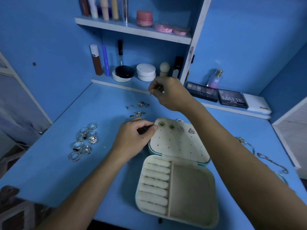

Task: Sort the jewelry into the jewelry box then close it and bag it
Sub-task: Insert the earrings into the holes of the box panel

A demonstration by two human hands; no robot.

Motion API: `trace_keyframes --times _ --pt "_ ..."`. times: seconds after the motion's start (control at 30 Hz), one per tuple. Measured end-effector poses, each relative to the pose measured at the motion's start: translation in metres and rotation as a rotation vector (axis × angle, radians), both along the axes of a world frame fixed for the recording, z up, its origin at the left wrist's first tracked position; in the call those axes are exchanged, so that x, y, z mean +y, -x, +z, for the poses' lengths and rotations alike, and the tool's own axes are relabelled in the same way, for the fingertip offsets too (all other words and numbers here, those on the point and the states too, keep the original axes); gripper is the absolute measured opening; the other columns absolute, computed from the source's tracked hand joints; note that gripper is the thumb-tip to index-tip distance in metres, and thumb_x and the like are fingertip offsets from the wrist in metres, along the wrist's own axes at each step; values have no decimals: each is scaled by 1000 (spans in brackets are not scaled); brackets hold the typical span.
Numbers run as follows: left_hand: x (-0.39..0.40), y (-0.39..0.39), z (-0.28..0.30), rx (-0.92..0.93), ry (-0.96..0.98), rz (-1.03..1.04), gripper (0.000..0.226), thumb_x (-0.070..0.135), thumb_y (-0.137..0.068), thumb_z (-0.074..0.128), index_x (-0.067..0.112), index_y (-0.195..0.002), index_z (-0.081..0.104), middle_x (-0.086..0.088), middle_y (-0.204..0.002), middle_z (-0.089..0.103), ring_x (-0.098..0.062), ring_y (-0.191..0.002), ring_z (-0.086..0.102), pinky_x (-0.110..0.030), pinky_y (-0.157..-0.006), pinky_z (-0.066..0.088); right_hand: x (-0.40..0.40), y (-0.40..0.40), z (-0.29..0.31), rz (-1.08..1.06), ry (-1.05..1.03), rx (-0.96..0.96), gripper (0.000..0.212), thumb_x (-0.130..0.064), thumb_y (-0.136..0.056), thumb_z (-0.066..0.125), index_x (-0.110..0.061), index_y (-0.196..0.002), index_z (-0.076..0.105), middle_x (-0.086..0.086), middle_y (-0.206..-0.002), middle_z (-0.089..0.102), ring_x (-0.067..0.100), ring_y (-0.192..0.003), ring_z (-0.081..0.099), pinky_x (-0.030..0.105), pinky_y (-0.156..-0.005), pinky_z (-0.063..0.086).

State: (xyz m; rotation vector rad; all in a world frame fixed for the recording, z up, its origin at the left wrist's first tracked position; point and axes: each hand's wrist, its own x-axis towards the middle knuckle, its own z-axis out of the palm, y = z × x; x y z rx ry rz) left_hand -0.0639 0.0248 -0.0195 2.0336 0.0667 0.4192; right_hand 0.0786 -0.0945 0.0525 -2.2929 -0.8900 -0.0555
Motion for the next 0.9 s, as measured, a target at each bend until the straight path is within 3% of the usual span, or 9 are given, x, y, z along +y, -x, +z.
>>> trace_keyframes --times 0.1,0.23,0.37,0.47,0.53,0.57,0.67,0.73,0.9 --pt "0 0 -1 -5 -16 11 4 26 -86 75 25 -88 78 17 -82 71 -4 -83 65 -19 -74 50 -19 11 5 -60 -71 32 4 -14 -93 68 -15 -94 71 -5 -84 66 9 -76 60 6 -62 44" --pt "0 -1 -2 -2 -26 13 4 25 -86 75 26 -89 78 21 -84 70 -1 -85 65 -13 -74 48 -50 29 7 -155 -164 74 4 -9 -90 71 -10 -94 72 -15 -79 64 0 -68 62 14 -65 51" --pt "1 -1 -3 3 -43 19 4 26 -86 75 28 -87 78 19 -84 71 1 -85 64 -6 -70 43 -79 53 8 -246 -335 240 15 -9 -90 72 -20 -98 68 5 -87 71 10 -67 69 21 -58 53" --pt "0 -1 -3 13 -28 24 4 26 -86 75 28 -87 78 22 -83 70 3 -84 63 -4 -67 42 -100 74 7 -332 -361 242 17 -16 -87 77 -32 -87 70 -4 -79 73 21 -72 70 29 -51 51" --pt "0 -1 -3 15 -26 26 4 25 -86 75 28 -86 77 23 -84 70 4 -84 63 -4 -67 41 -109 86 4 -368 -394 267 18 -19 -87 77 -36 -87 71 -5 -75 75 24 -73 70 37 -57 54" --pt "0 -2 -3 16 -27 28 4 25 -86 75 28 -87 77 22 -84 70 5 -84 63 -3 -67 41 -114 90 2 -384 -413 275 18 -20 -86 78 -36 -87 71 -5 -75 76 22 -70 69 35 -57 53" --pt "0 -2 -3 22 -13 28 4 25 -87 74 26 -89 78 19 -87 71 5 -84 63 -3 -68 41 -127 101 -3 -399 -492 288 14 -17 -86 78 -29 -92 74 -10 -83 77 -2 -69 68 13 -56 48" --pt "0 -2 -4 21 -4 27 5 25 -87 74 26 -89 78 18 -87 72 4 -83 64 -4 -68 42 -136 106 -7 -396 -520 311 15 -14 -88 76 -26 -97 74 -12 -87 77 -5 -78 70 10 -60 48" --pt "1 -2 -5 21 -21 20 5 26 -87 74 29 -88 77 24 -85 70 3 -84 64 -4 -68 43 -152 116 -19 -398 -470 174 31 -10 -89 73 -40 -97 70 -12 -96 76 6 -85 73 33 -83 58"
